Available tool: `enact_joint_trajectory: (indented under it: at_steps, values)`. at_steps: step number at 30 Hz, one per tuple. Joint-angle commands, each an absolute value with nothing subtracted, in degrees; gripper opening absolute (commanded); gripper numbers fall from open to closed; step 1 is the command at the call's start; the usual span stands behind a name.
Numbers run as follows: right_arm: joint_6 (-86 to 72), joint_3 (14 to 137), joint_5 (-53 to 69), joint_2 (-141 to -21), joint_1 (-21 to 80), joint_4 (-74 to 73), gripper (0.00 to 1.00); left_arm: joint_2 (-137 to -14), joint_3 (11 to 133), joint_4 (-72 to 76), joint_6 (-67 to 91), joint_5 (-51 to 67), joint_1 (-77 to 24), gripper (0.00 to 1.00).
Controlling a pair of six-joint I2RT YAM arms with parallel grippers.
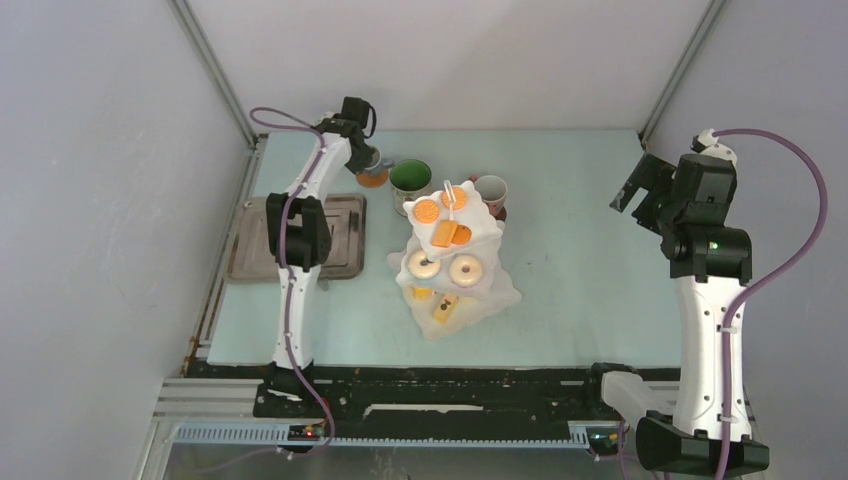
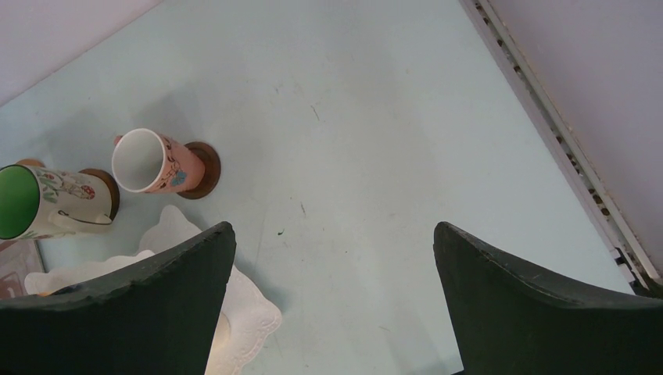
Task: Serve the afternoon tea
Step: Place the cup on the coaster.
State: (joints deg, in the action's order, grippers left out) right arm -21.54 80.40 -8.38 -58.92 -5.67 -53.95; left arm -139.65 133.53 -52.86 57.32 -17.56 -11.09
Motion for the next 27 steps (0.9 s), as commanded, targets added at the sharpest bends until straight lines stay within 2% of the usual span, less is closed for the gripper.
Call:
enact_joint_trajectory:
  at_steps: [1, 10, 27]
  values:
    - [-21.4, 82.3, -8.7, -58.7, -6.5, -53.4, 1.0, -139.4, 137.1, -51.3, 59.5, -17.6, -10.9, 0.0]
    - [-22.6, 81.4, -8.1, -58.8, -6.8, -52.1, 1.0, -136.8, 134.9, -52.6, 60.2, -18.6, -11.0, 0.0]
    - [-23.1, 81.1, -8.5, -57.6, -6.9, -52.7, 1.0, -136.3, 132.7, -53.3, 61.6, -17.4, -10.4, 0.14]
